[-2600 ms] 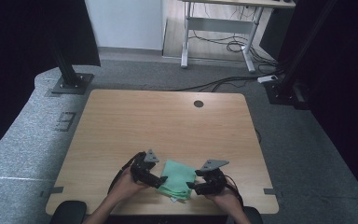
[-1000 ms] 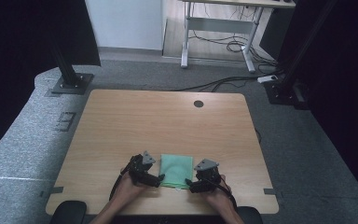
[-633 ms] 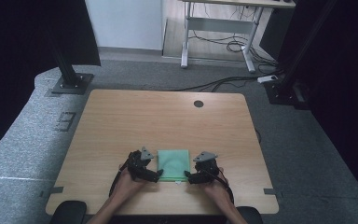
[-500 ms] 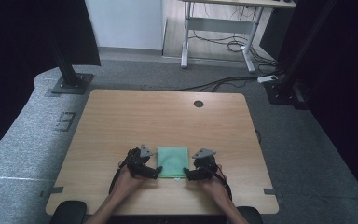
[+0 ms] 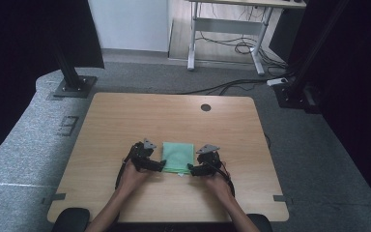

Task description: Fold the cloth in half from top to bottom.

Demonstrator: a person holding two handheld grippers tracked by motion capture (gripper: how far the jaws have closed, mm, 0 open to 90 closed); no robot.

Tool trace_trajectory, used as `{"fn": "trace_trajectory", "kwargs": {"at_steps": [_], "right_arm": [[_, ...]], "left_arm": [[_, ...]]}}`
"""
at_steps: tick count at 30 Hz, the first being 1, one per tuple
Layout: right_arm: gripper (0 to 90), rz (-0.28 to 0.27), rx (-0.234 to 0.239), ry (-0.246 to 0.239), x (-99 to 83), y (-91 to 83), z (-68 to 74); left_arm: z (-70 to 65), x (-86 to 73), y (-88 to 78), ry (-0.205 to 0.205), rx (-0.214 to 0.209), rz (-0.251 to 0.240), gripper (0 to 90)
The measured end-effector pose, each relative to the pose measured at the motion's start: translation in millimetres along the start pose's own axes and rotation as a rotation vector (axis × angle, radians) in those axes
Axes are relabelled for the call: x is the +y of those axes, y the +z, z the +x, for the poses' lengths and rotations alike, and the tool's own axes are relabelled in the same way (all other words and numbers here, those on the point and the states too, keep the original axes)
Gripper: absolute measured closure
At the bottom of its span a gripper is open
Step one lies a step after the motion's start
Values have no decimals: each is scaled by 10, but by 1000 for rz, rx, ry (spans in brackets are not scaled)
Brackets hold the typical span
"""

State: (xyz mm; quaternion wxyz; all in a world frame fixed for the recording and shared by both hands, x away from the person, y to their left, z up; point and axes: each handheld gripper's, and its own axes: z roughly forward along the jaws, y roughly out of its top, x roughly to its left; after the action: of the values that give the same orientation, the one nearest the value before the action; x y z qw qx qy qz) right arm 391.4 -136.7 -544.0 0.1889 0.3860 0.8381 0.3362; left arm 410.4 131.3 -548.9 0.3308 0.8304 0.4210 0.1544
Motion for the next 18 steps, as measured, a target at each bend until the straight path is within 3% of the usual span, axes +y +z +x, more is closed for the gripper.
{"fn": "trace_trajectory", "kwargs": {"at_steps": [10, 18], "right_arm": [[184, -8, -17, 24, 117, 141, -134], [180, -16, -4, 55, 140, 194, -202]], "left_arm": [[105, 104, 92, -25, 18, 1, 0], [170, 158, 141, -29, 13, 3, 0]]}}
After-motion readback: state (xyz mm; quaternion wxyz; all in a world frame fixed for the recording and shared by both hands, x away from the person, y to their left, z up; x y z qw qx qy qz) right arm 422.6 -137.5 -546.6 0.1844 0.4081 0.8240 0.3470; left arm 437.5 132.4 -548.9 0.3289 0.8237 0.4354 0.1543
